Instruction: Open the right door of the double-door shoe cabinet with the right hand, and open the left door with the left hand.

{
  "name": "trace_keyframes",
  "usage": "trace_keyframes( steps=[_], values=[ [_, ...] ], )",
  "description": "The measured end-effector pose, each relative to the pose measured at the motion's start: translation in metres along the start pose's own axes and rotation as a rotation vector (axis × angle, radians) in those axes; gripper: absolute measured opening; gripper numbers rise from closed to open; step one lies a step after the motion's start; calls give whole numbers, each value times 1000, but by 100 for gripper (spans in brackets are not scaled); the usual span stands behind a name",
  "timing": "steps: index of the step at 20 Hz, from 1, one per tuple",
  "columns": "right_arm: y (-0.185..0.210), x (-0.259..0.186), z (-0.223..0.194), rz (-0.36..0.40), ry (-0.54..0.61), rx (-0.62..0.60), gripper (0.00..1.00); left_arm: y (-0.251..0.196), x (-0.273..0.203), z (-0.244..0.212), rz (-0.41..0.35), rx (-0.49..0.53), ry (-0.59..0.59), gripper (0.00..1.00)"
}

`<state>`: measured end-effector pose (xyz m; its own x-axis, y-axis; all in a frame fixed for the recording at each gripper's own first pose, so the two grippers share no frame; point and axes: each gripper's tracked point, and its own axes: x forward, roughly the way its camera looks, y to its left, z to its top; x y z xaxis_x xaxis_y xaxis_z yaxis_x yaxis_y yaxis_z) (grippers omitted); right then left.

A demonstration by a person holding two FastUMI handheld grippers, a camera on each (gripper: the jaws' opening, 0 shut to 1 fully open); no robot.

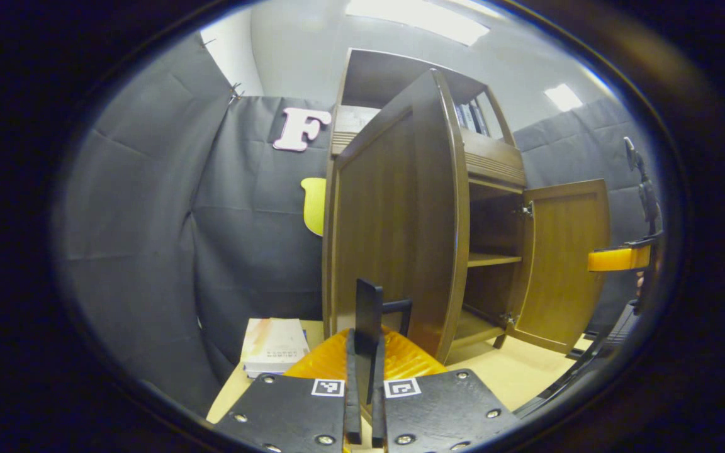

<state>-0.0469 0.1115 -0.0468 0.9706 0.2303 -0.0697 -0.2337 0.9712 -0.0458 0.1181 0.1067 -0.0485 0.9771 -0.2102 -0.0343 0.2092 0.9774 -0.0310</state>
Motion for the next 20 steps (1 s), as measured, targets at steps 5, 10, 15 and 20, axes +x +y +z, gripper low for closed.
trace_keyframes(
  steps=[5,10,15,20],
  values=[
    [-9,-4,1,-31,11,-21,95,44,-5,4,1,15,2,8],
    [-14,-4,2,-50,32,-37,95,66,-5,9,-13,20,-5,6],
    [-27,-2,8,-94,41,-16,98,65,-4,8,-24,21,-5,8],
    [-42,3,20,-134,31,1,99,70,-25,12,8,-5,5,8]
  ],
)
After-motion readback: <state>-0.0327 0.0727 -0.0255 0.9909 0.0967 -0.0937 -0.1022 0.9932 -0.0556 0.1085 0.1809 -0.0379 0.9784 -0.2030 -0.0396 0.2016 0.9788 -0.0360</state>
